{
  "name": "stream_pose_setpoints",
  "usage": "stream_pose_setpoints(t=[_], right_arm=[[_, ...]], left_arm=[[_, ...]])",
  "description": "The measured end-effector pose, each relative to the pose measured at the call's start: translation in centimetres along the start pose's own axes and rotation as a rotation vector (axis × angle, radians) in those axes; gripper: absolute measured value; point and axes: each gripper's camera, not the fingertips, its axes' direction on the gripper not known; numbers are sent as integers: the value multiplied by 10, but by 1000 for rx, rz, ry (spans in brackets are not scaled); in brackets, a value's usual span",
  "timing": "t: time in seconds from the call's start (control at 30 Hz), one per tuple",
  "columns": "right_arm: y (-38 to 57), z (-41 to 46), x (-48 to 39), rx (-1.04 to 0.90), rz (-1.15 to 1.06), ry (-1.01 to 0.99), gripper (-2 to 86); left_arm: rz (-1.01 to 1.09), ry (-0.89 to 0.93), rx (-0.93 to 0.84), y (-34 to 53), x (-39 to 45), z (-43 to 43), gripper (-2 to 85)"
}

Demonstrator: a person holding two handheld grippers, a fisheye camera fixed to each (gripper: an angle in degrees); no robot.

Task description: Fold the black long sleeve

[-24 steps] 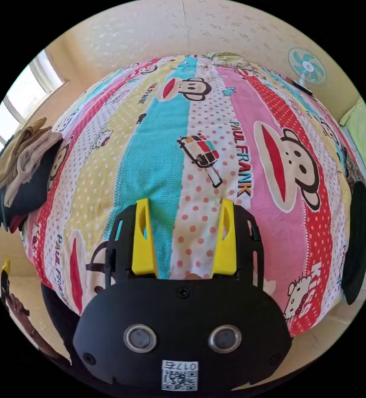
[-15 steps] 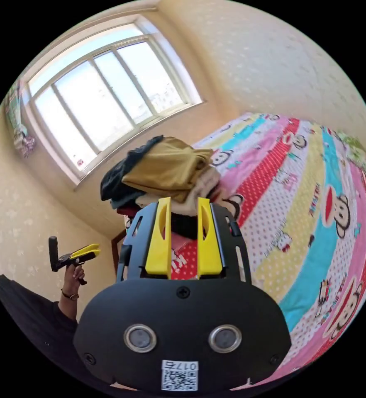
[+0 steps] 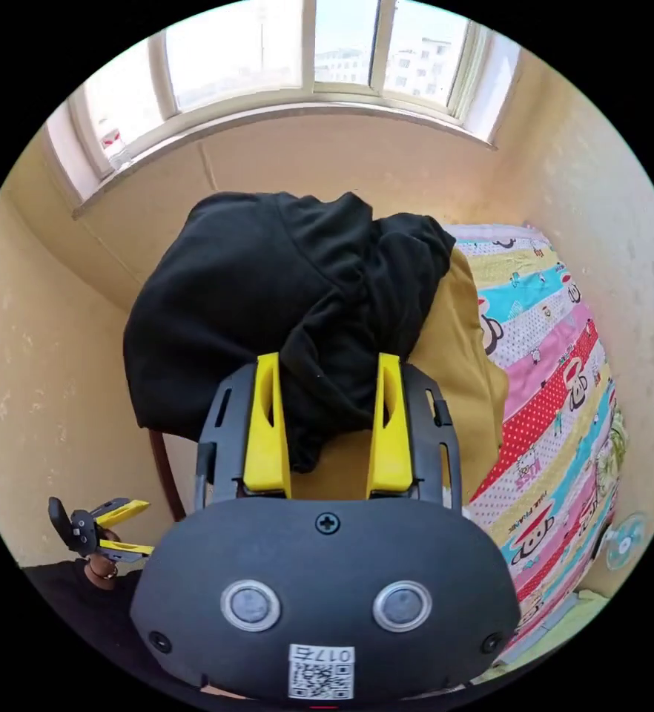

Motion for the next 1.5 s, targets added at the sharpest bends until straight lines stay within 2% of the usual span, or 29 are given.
stream_pose_setpoints(t=[0.07, 0.13, 0.2, 0.23, 0.3, 0.37, 0.4, 0.47, 0.53, 0.6, 0.63, 0.7, 0.77, 0.8, 0.97, 1.03, 1.1, 1.2, 1.23, 1.3, 1.37, 1.4, 1.47, 1.5], right_arm=[[16, -27, -1, 90, -40, -9, 82], [34, -59, 8, 160, -40, -112, 62], [70, -115, 44, 349, -21, -472, 52], [82, -129, 56, 404, -11, -568, 49], [143, -192, 107, 674, -7, -801, 39], [203, -240, 139, 854, 15, -785, 35], [244, -268, 153, 917, 25, -706, 34], [302, -297, 168, 941, 71, -573, 34], [350, -306, 181, 841, 162, -455, 37], [408, -272, 198, 588, 381, -353, 45], [425, -256, 202, 522, 440, -324, 47], [493, -174, 217, 155, 683, -199, 60], [539, -120, 225, -108, 794, -158, 68], [564, -101, 226, -181, 838, -158, 68], [597, -108, 232, -145, 932, -57, 68], [596, -99, 242, -271, 947, 26, 70], [588, -70, 249, -504, 905, 38, 74], [579, -36, 245, -597, 809, 74, 75], [580, -37, 244, -581, 817, 78, 74], [590, -49, 246, -492, 902, 36, 72], [606, -56, 244, -381, 945, 2, 71], [614, -59, 243, -323, 958, -20, 71], [620, -60, 240, -284, 960, -33, 71], [619, -59, 236, -288, 939, -19, 71]], left_arm=[[-16, 11, -8, -1, -5, -2, 185], [-24, 22, 6, -6, -9, -7, 183], [-12, 43, 12, -14, -7, -10, 178], [6, 67, 11, -21, -3, -12, 170], [52, 114, 16, -31, 11, -17, 159], [108, 167, 30, -39, 30, -21, 137], [140, 211, 33, -42, 43, -20, 126], [188, 283, 15, -46, 65, -14, 109], [278, 345, -36, -47, 100, 5, 100], [335, 340, -92, -45, 129, 25, 100], [369, 340, -138, -43, 150, 40, 103], [419, 367, -203, -38, 182, 60, 109], [479, 400, -261, -31, 217, 79, 116], [521, 405, -304, -26, 241, 92, 124], [724, 317, -369, -22, 344, 138, 142], [755, 201, -400, -28, 386, 180, 152], [744, 148, -464, -29, 404, 224, 134], [690, 116, -704, -12, 414, 294, 80], [700, 133, -635, -11, 415, 284, 56], [741, 233, -581, -12, 416, 259, 41], [692, 404, -473, -28, 408, 224, 34], [629, 560, -403, -47, 402, 199, 29], [583, 705, -354, -82, 405, 168, 22], [633, 787, -305, -103, 416, 140, 20]])
